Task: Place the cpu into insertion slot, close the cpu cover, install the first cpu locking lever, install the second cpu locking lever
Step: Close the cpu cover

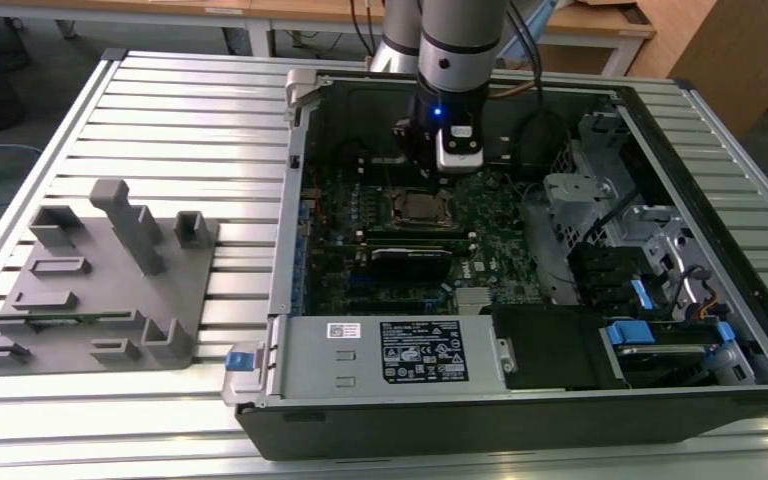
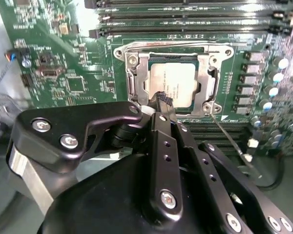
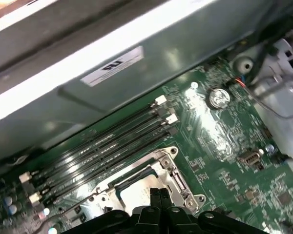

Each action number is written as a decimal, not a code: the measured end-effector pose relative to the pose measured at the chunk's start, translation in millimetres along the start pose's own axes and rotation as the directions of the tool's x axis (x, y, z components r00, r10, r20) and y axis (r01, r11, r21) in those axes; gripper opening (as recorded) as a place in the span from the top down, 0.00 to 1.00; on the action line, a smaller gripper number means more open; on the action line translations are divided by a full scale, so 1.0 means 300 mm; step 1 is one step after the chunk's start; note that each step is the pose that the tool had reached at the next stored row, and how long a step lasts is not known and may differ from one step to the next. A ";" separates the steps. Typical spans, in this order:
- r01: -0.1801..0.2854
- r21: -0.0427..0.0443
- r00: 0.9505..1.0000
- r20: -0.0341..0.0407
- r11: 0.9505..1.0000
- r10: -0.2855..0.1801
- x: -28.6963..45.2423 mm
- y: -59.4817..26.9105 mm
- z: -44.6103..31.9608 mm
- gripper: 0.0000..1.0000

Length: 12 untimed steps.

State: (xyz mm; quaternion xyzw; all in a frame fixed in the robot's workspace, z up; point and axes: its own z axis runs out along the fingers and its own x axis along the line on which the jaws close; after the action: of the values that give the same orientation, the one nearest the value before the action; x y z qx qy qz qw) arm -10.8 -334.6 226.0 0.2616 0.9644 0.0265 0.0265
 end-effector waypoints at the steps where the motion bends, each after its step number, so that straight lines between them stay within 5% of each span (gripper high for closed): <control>1: 0.018 -0.001 1.000 -0.001 1.000 -0.018 0.000 0.000 0.001 0.89; 7: 0.126 -0.005 0.992 -0.008 0.992 -0.126 0.000 0.000 0.006 0.89; 12: 0.216 -0.009 0.976 -0.013 0.976 -0.216 0.000 -0.001 0.010 0.89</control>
State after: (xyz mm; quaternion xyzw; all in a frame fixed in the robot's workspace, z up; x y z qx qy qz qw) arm -10.8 -334.6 223.0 0.1551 0.9872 0.0288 0.0234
